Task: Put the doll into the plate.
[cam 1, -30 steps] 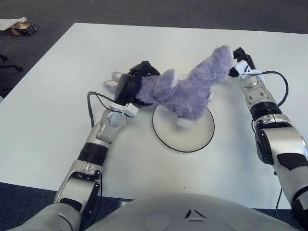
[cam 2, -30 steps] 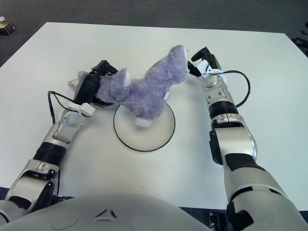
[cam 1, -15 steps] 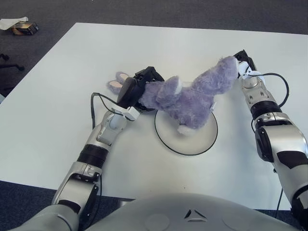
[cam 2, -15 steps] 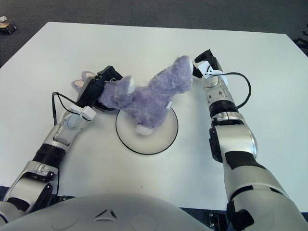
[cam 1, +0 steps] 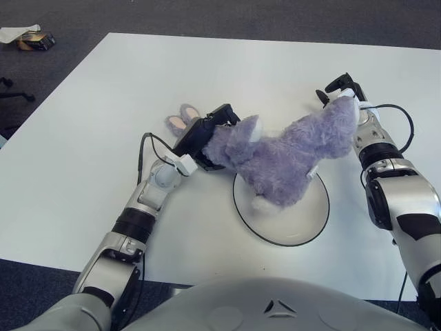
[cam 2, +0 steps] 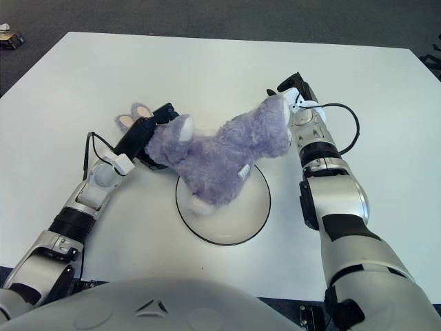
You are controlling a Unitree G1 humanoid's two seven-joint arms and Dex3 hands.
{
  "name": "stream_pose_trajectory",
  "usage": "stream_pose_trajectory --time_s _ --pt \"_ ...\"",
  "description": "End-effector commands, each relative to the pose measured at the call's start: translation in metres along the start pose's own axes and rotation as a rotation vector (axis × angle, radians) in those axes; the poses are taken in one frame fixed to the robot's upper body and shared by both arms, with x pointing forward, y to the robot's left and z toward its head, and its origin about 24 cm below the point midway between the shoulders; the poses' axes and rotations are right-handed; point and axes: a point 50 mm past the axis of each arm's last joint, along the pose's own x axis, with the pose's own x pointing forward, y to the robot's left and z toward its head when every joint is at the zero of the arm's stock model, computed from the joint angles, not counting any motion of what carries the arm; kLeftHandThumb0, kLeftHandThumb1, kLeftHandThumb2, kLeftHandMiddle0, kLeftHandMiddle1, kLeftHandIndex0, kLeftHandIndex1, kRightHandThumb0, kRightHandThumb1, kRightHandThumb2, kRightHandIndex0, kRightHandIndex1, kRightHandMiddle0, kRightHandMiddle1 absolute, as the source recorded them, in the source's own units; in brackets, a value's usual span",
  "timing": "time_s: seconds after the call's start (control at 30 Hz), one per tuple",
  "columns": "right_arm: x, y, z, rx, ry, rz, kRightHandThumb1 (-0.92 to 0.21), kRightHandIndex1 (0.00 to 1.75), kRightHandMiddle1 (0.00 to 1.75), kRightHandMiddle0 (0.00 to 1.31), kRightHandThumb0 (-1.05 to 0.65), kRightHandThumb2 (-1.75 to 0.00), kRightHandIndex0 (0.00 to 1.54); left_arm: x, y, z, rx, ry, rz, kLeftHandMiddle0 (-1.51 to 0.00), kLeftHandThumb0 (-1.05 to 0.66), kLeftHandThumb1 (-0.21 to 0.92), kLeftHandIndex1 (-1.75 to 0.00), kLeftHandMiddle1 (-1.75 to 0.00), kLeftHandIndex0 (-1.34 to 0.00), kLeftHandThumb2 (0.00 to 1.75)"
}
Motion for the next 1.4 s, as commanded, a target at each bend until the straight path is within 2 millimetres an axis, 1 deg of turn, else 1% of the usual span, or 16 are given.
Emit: stream_pose_trajectory --time_s 0.0,0.2,0.23,0.27,0.33,0.43,0.53,0.57,0.6,0.63,0.7,0.77,0.97,1.07,1.3,1.37 --pt "0.0021 -0.0049 0.0034 -0.007 -0.01 -0.005 -0.84 1.75 1.75 0.14 -0.01 -0.68 0.15 -0.0037 -0.0063 -0.0025 -0.035 0.013 -0.045 -0.87 0.0 0.01 -1.75 -1.67 -0.6 1.65" --pt "0.0022 -0.0043 0.0027 -0.013 -0.004 -0.001 -0.83 1.75 1.75 0.14 -0.01 -0.69 0.16 -0.0024 -0.0069 -0.0023 -0.05 0.003 -0.068 -0.87 0.0 0.0 -1.75 -1.7 -0.61 1.66" --pt "0.0023 -0.0041 0.0026 -0.014 -0.003 -0.001 -0.83 1.75 1.75 0.14 -0.01 -0.69 0.16 -0.0022 -0.0069 -0.0022 -0.047 0.001 -0.071 -0.93 -0.11 0.04 -1.75 -1.71 -0.63 1.62" --pt "0.0023 -0.004 0.0021 -0.014 0.002 0.0 -0.82 1.75 1.75 0.15 -0.01 -0.7 0.16 -0.0021 -0.0071 -0.0021 -0.036 0.001 -0.074 -1.04 -0.26 0.11 -1.75 -1.72 -0.65 1.55" --pt "0.0024 -0.0037 0.0016 -0.015 0.008 0.002 -0.81 1.75 1.75 0.15 -0.01 -0.71 0.17 -0.0021 -0.0072 -0.0022 -0.019 0.002 -0.079 -1.15 -0.4 0.21 -1.75 -1.74 -0.65 1.43" --pt "0.0026 -0.0034 0.0012 -0.013 0.016 0.006 -0.81 1.75 1.75 0.15 -0.01 -0.72 0.17 -0.0019 -0.0075 -0.0021 -0.002 0.0 -0.079 -1.2 -0.44 0.35 -1.75 -1.74 -0.57 1.26" --pt "0.0027 -0.0034 0.0009 -0.005 0.019 0.006 -0.81 1.75 1.75 0.16 -0.01 -0.72 0.17 -0.0015 -0.0073 -0.0024 0.011 -0.004 -0.093 -1.22 -0.44 0.44 -1.75 -1.75 -0.5 1.15" --pt "0.0027 -0.0034 0.0007 -0.003 0.02 0.006 -0.8 1.75 1.75 0.16 -0.01 -0.73 0.17 -0.0014 -0.0074 -0.0025 0.016 -0.005 -0.101 -1.24 -0.62 0.59 -1.74 -1.75 -0.42 0.98" --pt "0.0027 -0.0035 0.0006 -0.002 0.02 0.006 -0.8 1.75 1.75 0.16 -0.01 -0.73 0.17 -0.0014 -0.0075 -0.0026 0.018 -0.005 -0.106 -1.25 -0.69 0.65 -1.73 -1.75 -0.38 0.9" --pt "0.0027 -0.0035 0.0005 -0.002 0.02 0.006 -0.8 1.75 1.75 0.16 -0.01 -0.73 0.17 -0.0014 -0.0076 -0.0027 0.02 -0.005 -0.109 -1.26 -0.78 0.75 -1.73 -1.75 -0.34 0.77" --pt "0.0028 -0.0037 0.0005 -0.005 0.02 0.004 -0.8 1.75 1.75 0.16 -0.01 -0.73 0.18 -0.0017 -0.0076 -0.0026 0.036 -0.008 -0.119 -1.27 -0.86 0.83 -1.72 -1.75 -0.3 0.66" --pt "0.0029 -0.0038 0.0009 -0.009 0.02 0.001 -0.8 1.75 1.75 0.16 -0.01 -0.73 0.18 -0.0024 -0.0073 -0.0025 0.062 -0.011 -0.137 -1.17 -0.93 0.89 -1.62 -1.75 -0.25 0.66" --pt "0.003 -0.0031 0.0028 -0.005 0.017 -0.009 -0.79 1.75 1.75 0.16 -0.01 -0.74 0.18 -0.0034 -0.0071 -0.0028 0.107 -0.001 -0.177 -0.98 -0.99 0.92 -1.46 -1.75 -0.17 0.74" --pt "0.003 -0.0029 0.0038 -0.002 0.013 -0.018 -0.79 1.75 1.75 0.16 -0.01 -0.74 0.18 -0.0037 -0.0073 -0.0028 0.126 0.005 -0.202 -0.79 -1.02 0.92 -1.38 -1.75 -0.12 0.8" --pt "0.0026 -0.0028 0.0033 -0.019 0.005 -0.015 -0.79 1.75 1.75 0.17 -0.01 -0.75 0.18 -0.0035 -0.0063 -0.0015 0.156 0.019 -0.24 -0.53 -1.03 0.92 -1.33 -1.75 -0.02 0.91" --pt "0.0025 -0.0028 0.0025 -0.015 0.013 -0.017 -0.79 1.75 1.75 0.17 -0.01 -0.75 0.18 -0.0034 -0.0062 -0.0012 0.162 0.025 -0.24 -0.5 -1.03 0.92 -1.33 -1.75 -0.01 0.92"
